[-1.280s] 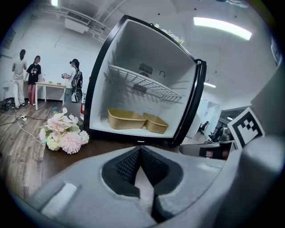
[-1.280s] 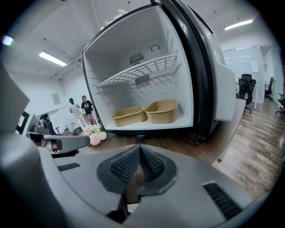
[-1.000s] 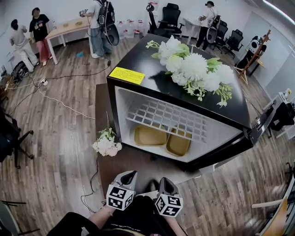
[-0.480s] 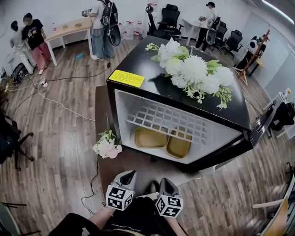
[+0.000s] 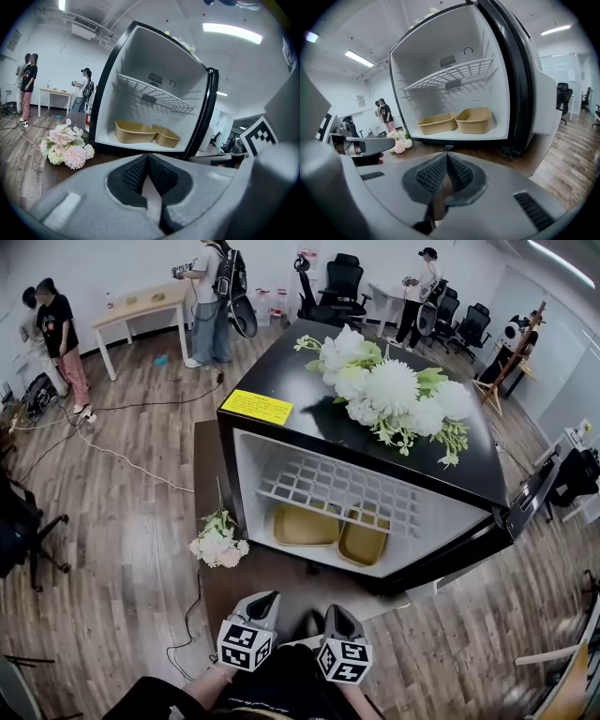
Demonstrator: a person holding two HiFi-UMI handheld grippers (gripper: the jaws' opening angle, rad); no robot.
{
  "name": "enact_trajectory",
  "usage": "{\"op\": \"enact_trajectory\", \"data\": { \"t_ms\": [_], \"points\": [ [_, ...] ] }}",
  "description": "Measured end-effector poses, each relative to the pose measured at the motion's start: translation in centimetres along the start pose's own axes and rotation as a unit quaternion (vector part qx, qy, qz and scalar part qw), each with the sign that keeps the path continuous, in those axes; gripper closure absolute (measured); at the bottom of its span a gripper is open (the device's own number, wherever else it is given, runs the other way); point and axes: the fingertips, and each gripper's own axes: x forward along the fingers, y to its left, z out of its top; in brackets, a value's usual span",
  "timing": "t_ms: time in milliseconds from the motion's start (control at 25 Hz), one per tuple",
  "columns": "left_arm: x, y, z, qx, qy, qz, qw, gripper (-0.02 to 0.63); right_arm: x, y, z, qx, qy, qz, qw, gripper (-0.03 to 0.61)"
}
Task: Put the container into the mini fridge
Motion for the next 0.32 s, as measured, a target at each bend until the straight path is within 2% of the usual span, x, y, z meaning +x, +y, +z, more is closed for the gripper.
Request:
{"op": "enact_trajectory", "data": {
  "t_ms": [320],
  "points": [
    [-0.11, 0.16, 0.13, -0.002, -0.004, 0.003, 1.0, 0.606, 0.11, 0.13, 0.16, -0.002, 0.0, 0.004, 1.0, 0.572]
  ]
}}
